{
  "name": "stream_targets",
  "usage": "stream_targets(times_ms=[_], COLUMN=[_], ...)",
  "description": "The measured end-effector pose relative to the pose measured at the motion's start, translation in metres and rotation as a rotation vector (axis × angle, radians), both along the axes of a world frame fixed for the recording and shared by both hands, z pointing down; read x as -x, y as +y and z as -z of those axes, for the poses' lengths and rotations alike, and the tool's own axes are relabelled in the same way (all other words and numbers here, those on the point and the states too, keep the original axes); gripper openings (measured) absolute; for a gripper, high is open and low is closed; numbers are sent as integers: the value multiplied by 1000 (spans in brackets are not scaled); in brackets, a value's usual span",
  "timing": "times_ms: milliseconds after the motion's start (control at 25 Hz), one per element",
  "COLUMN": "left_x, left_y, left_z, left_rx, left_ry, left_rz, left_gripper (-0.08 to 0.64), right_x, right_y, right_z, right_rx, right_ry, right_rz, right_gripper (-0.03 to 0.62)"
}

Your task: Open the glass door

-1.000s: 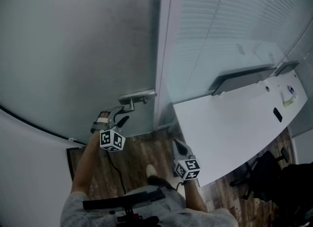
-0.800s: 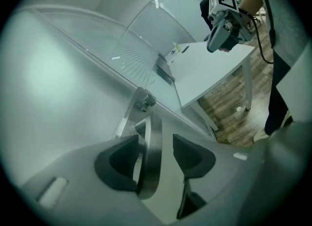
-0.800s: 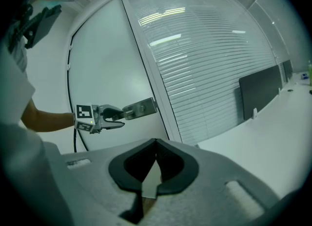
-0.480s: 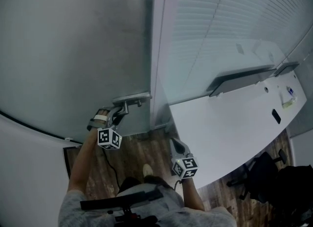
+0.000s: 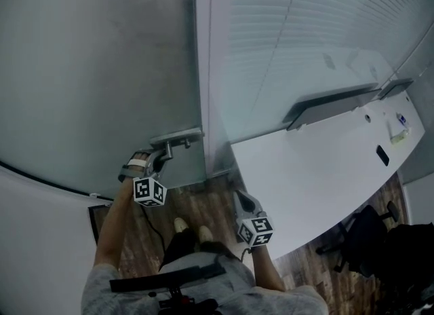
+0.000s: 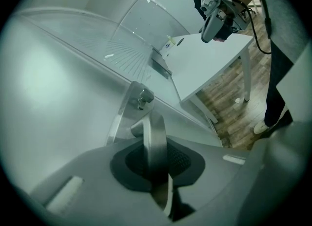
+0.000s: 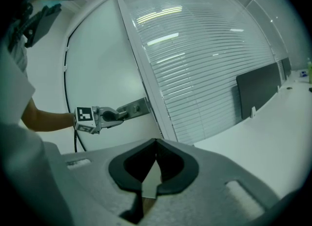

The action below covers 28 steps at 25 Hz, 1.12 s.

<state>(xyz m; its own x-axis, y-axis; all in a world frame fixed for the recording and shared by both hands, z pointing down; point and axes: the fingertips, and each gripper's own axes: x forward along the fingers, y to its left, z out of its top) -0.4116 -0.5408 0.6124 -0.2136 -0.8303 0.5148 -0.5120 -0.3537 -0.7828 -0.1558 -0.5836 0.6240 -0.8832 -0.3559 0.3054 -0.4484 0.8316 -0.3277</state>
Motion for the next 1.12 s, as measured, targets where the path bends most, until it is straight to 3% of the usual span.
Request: stream_targets(times_ms=[920, 1120], left_x=[-15, -23], left_y=[13, 20], left_z=[-3, -4], left_rx=[34, 42], left_ry=[25, 29], left_rz=[-37, -42], left_gripper=[38, 37], right_x=[-22, -35], right_y=[26, 42], right_z=[12, 15], right_rx=[-24, -76], right_ry=[-4, 33], right_rz=[-74, -90], right_gripper=[2, 2])
